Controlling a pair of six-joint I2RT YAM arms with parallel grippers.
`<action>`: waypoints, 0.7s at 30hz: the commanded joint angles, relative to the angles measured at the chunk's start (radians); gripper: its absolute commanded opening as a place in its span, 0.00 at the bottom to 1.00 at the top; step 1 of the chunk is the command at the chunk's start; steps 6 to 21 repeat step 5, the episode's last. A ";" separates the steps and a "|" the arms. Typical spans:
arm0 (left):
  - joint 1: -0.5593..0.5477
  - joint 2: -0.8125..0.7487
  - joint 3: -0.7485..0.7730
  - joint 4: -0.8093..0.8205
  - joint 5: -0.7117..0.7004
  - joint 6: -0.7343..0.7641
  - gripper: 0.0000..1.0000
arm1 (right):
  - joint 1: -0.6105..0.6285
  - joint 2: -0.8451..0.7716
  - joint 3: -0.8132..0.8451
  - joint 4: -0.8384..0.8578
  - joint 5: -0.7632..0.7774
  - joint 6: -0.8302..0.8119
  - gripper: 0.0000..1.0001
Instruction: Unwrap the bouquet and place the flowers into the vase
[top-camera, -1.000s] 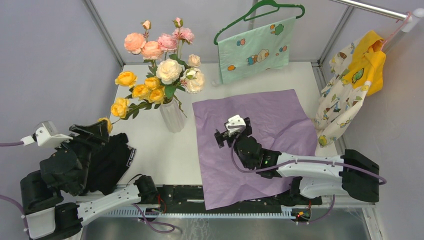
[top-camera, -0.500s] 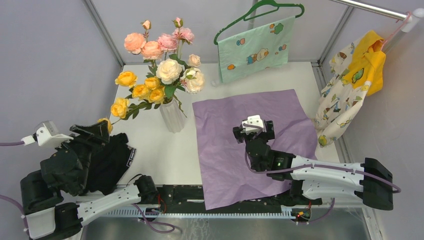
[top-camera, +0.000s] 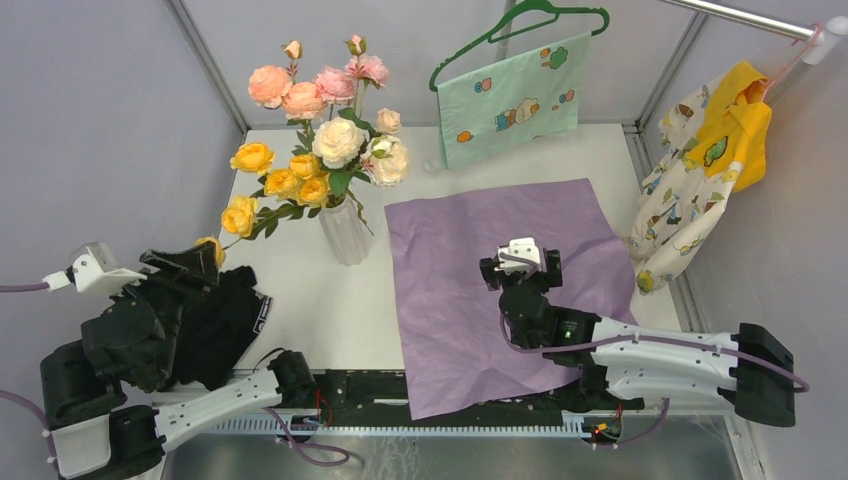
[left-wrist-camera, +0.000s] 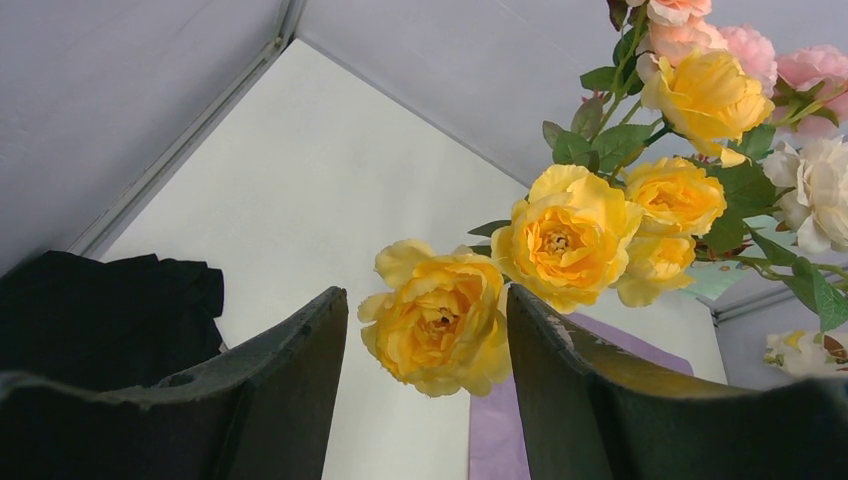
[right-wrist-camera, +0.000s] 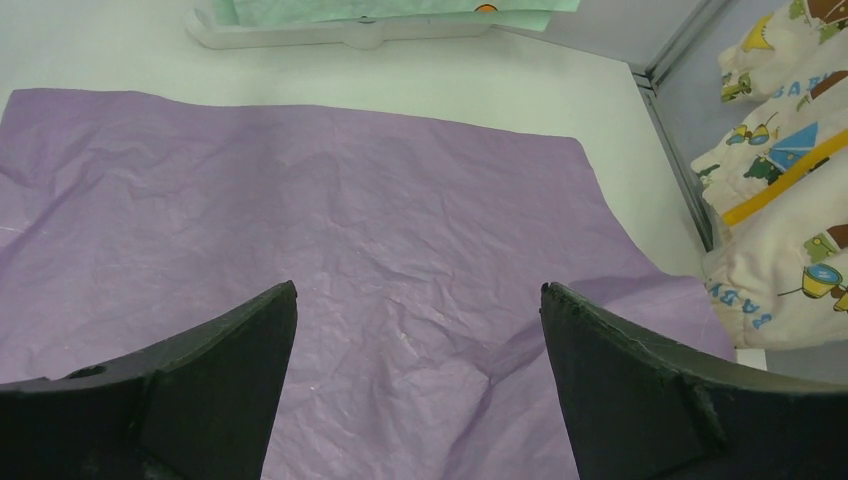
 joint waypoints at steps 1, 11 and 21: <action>0.005 0.011 0.002 0.003 0.005 -0.001 0.66 | 0.007 -0.047 -0.022 -0.007 0.064 0.031 0.96; 0.004 0.014 0.003 0.003 0.004 -0.004 0.66 | 0.007 -0.064 -0.021 -0.037 0.070 0.051 0.98; 0.004 0.014 0.003 0.003 0.004 -0.004 0.66 | 0.007 -0.064 -0.021 -0.037 0.070 0.051 0.98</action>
